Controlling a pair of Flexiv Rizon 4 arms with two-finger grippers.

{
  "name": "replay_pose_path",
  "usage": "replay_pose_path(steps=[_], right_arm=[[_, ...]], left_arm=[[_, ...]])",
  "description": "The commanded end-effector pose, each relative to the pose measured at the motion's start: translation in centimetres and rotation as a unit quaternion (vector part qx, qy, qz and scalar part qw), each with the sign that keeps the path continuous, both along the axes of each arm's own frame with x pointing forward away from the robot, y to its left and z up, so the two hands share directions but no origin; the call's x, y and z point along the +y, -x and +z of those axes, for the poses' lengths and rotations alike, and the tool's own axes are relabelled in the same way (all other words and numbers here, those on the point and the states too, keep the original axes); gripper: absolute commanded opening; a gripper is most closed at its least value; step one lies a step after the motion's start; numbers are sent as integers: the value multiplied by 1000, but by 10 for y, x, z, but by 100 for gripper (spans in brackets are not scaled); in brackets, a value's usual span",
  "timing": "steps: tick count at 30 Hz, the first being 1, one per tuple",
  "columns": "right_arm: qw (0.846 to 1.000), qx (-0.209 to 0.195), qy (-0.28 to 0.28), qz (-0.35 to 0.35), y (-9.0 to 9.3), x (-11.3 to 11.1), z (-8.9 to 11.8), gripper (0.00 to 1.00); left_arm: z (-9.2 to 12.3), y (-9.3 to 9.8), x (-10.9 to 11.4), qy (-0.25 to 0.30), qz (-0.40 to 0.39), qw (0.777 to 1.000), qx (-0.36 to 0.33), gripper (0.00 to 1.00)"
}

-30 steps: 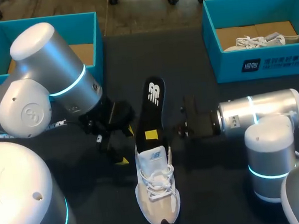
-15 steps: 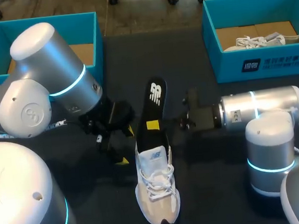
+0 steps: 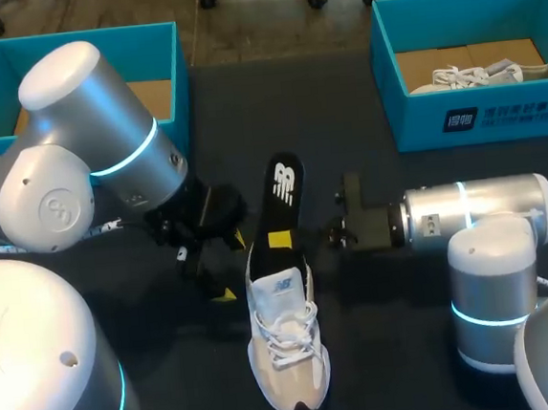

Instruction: Take the shoe out of the shoebox, open the shoe tongue, remove and reinsert the insole, then place the shoe into the shoebox

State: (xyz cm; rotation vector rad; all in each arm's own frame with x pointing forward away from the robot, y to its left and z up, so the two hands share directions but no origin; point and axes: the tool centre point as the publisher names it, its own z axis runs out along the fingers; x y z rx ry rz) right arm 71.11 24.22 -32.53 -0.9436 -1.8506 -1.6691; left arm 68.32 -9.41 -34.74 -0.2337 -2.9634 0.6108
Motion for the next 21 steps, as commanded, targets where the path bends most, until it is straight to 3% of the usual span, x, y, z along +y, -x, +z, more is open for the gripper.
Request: replay_pose_path(steps=[1, 12, 21], right_arm=[[999, 14, 26, 15, 3, 8, -2, 0], [999, 26, 24, 20, 23, 10, -17, 0], [999, 30, 27, 20, 33, 11, -14, 0]], left_arm=[[-1, 0, 0, 0, 0, 1000, 0, 100], [-1, 0, 0, 0, 0, 1000, 0, 100], [-1, 0, 0, 0, 0, 1000, 0, 100]])
